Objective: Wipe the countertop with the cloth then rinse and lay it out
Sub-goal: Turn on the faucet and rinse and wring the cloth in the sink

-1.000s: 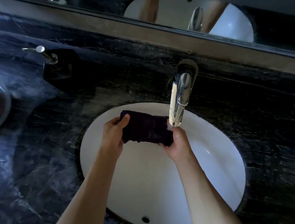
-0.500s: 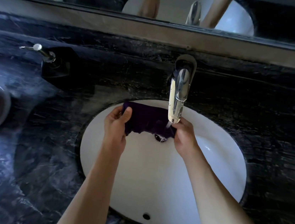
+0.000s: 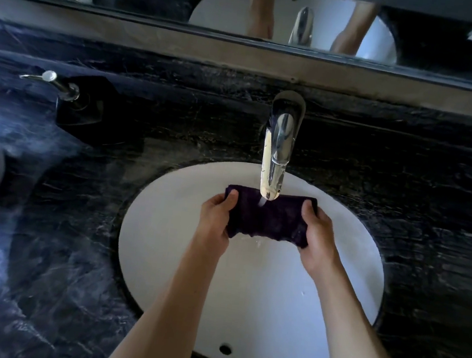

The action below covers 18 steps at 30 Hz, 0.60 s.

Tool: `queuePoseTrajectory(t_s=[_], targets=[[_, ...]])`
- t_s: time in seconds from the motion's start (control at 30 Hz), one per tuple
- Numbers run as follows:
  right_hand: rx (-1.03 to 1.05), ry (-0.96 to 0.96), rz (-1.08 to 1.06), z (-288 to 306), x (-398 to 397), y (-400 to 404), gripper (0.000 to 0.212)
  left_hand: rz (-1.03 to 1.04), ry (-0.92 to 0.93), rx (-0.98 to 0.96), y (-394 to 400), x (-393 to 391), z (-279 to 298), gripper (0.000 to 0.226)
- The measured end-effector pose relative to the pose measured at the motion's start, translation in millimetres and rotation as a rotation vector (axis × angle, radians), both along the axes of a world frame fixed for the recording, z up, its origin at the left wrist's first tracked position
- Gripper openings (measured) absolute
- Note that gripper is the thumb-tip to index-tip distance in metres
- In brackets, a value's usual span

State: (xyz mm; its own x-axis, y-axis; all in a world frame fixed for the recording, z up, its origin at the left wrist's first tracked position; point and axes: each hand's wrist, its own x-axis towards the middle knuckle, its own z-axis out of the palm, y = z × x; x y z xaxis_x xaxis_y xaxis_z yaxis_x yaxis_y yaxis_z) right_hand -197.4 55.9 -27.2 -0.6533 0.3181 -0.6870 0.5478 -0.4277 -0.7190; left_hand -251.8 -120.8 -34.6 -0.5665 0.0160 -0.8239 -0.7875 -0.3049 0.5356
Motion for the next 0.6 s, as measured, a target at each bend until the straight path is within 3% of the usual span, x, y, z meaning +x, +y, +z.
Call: queuePoseTrajectory(t_s=[0.4, 0.6], targets=[[0.012, 0.005, -0.106, 14.3, 17.9, 25.5, 0.025, -0.028, -0.073, 0.095, 29.3, 16.6, -10.3, 0.028], [-0.07, 0.012, -0.137, 5.0, 9.9, -1.3, 0.024, -0.033, -0.12, 0.161, 42.2, 12.9, -11.5, 0.053]])
